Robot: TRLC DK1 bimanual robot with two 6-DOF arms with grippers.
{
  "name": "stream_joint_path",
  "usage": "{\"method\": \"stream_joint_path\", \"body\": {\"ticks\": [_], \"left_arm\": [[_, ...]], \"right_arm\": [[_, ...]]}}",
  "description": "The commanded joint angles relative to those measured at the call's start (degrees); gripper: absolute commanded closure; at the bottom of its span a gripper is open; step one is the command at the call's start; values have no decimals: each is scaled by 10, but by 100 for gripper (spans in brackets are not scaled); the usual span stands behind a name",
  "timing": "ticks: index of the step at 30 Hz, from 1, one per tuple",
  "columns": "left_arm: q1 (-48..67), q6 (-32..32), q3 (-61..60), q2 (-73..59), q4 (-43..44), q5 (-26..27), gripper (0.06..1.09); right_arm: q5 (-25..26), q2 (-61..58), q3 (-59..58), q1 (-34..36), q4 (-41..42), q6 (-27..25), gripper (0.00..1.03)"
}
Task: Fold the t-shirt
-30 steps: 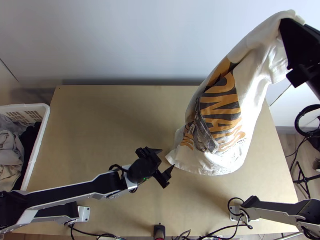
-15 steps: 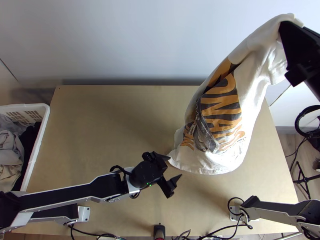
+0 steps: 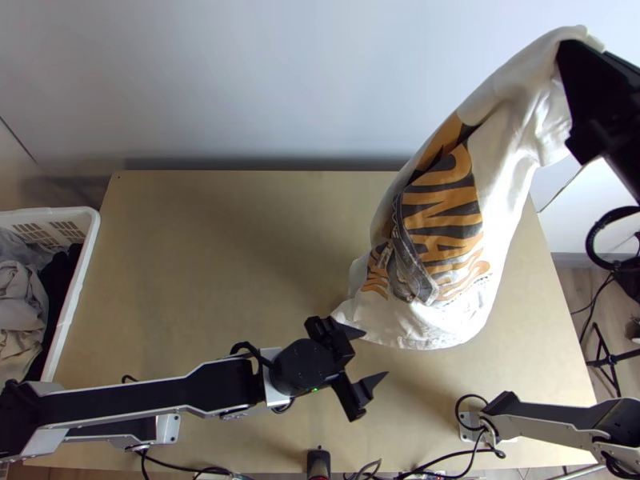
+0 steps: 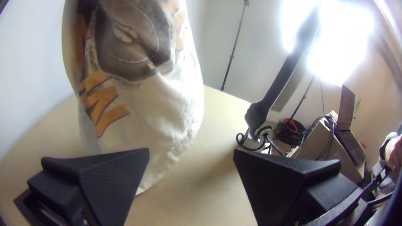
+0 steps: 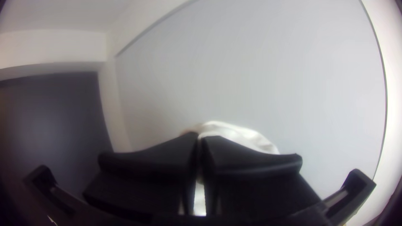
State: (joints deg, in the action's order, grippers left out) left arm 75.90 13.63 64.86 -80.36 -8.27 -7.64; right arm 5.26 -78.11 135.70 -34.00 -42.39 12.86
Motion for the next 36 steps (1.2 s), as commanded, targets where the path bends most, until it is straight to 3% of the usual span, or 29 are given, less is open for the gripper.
{"method": "stream_joint_path", "body": {"ticks": [1, 11, 16, 21, 27, 32, 36], "left_arm": [[15, 25, 52, -23, -1, 3, 11], [8, 4, 151, -126, 12, -9, 11], [24, -18, 219, -211, 3, -62, 11], [21, -32, 282, -244, -24, -66, 11], [15, -25, 268, -233, -39, -73, 11], [-22, -24, 182, -156, -40, -82, 11], [-66, -24, 127, -107, -39, -82, 11]], "right_arm": [[16, -14, 0, -2, 20, 1, 100], [31, -37, 1, -17, 52, 0, 100], [39, -55, 8, -31, 67, -5, 100], [40, -64, 9, -44, 74, -5, 100], [51, -64, 0, -63, 41, -21, 100], [56, -32, -32, -45, 27, -19, 100], [55, -33, -16, -71, 36, -22, 100]]}}
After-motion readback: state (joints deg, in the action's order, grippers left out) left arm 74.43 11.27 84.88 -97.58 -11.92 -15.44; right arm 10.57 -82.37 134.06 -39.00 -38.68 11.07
